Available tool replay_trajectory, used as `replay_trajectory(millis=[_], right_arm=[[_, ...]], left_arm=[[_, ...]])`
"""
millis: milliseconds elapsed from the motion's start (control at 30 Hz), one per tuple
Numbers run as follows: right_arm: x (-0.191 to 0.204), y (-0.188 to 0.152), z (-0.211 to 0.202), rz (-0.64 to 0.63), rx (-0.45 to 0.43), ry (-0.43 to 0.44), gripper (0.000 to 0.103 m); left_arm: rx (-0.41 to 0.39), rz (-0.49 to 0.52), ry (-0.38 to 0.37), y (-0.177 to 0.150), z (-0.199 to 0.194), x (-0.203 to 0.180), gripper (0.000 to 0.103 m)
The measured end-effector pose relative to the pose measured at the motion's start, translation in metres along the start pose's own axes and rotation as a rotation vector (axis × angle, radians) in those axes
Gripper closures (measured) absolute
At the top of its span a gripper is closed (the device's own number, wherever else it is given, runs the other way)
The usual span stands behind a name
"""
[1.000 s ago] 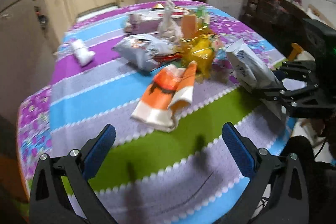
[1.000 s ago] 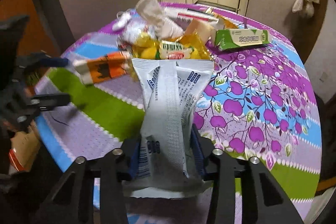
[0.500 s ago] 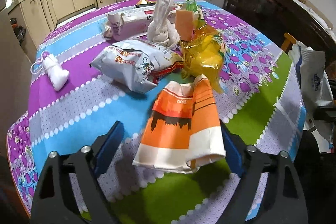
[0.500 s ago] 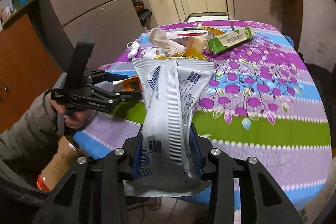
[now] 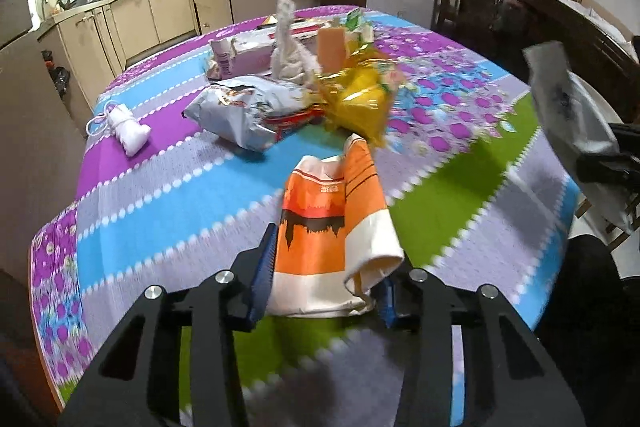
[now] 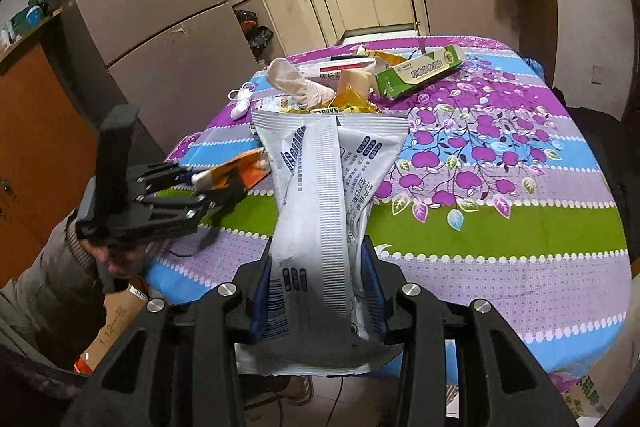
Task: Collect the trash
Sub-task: 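Grasp the orange and white wrapper with the left tool, then carry both held wrappers over the white bucket with both tools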
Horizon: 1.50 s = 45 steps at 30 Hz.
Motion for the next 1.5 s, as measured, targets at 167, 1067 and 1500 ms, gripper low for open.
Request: replay_trajectory(millis=[167,1067,1500], right_arm=[[-0.007,0.003,-0.012,0.011,-0.035,-0.034,0.062],[-0.196,0.016,-0.237,0.208,-0.285,-0.486,0.063],[-0.363,-0.069,-0.361,0.486,-0.247,-0.741,0.063]], left_arm=[[-0.036,-0.044,0.013,0.004,-0.028,-0.015,0.064],[-0.282,0.191,-0.062,0.189,-0.047,-0.27,0.064],[-0.202,0.424,-0.263,0.218,0.008,-0.46,0.064]])
Point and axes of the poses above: each gripper's, at about its wrist camera, not at the fingertips, and z roughly the way its jaws point, x to its left, y to its top, the point moved 8 cm from there along z, roughly the way its jaws point, and after that the axes turned 6 degrees about y, right-handed, at the moved point
